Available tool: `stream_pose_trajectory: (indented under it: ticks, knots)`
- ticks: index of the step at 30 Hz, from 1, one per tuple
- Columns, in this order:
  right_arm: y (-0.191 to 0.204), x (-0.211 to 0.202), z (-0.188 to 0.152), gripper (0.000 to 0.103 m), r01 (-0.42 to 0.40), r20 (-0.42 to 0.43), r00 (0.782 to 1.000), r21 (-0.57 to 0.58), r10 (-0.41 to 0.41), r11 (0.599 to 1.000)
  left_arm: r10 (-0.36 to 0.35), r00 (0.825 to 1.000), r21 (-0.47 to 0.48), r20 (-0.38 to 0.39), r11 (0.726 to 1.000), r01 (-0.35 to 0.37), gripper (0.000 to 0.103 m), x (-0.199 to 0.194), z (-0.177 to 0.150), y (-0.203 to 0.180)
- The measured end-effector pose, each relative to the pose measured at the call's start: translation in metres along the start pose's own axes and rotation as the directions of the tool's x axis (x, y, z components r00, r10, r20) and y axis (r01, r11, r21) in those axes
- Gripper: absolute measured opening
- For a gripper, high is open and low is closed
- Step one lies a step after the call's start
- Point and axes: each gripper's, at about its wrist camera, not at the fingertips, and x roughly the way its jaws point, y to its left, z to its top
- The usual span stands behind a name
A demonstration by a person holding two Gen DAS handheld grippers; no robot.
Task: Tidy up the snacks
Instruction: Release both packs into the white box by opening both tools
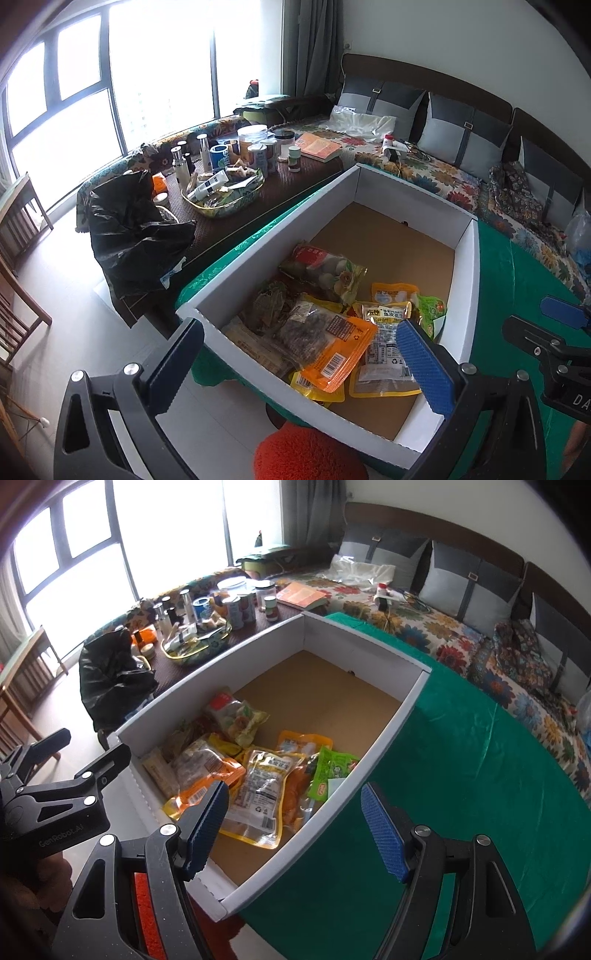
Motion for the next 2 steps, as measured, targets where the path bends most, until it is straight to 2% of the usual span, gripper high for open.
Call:
stream_pose_trajectory:
  ticks: [2]
  knots:
    - [0.0010, 0.0005, 0.0009, 0.078, -0.003, -0.001, 1.000, 0.000, 0.003, 1.000, 0.003, 1.000, 0.005, 0.005, 1.000, -0.003, 0.103, -0.0011, 0.0002, -0.0007]
